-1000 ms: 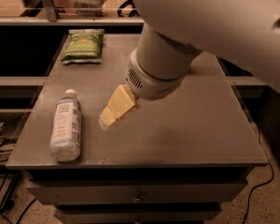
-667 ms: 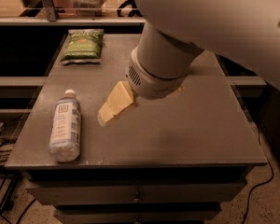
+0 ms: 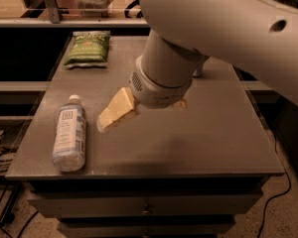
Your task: Move blue plastic bottle near green jalapeno chip bag
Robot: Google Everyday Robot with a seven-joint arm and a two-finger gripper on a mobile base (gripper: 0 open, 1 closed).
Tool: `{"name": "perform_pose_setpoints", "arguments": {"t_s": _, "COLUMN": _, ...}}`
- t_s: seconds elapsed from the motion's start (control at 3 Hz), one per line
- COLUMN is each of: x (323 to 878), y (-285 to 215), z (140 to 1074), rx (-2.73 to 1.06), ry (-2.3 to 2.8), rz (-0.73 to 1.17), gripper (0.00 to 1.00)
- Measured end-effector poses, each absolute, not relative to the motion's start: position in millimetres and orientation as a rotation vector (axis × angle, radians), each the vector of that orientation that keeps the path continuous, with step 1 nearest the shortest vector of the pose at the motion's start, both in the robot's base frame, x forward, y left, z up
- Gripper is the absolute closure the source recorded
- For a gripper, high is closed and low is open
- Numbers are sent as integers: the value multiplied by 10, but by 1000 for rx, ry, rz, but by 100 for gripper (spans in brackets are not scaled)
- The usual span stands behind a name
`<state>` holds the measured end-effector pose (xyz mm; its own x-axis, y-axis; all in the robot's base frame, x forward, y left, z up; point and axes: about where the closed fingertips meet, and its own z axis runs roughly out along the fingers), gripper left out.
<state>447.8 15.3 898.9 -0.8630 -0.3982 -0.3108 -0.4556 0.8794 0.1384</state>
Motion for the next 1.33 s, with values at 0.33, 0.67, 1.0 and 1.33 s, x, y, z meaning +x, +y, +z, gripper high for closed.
{"name": "perform_pose_setpoints", "arguments": {"t_s": 0.33, "x": 4514, "y": 397, "z": 8877, "rx": -558, "ry": 2803, "rz": 434, "gripper": 0}}
{"name": "perform_pose_setpoints", "arguments": {"t_s": 0.67, "x": 4484, "y": 633, "z": 8767, "rx": -436, "ry": 2830, "rz": 571, "gripper": 0}}
{"name": "perform_pose_setpoints", "arguments": {"t_s": 1.0, "x": 4489, "y": 655, "z": 8783, "rx": -421, "ry": 2826, "rz": 583, "gripper": 0}}
{"name": "perform_pose_setpoints", "arguments": {"t_s": 1.33, "x": 4480, "y": 716, "z": 8730, "rx": -413, "ry": 2853, "rz": 572, "gripper": 0}}
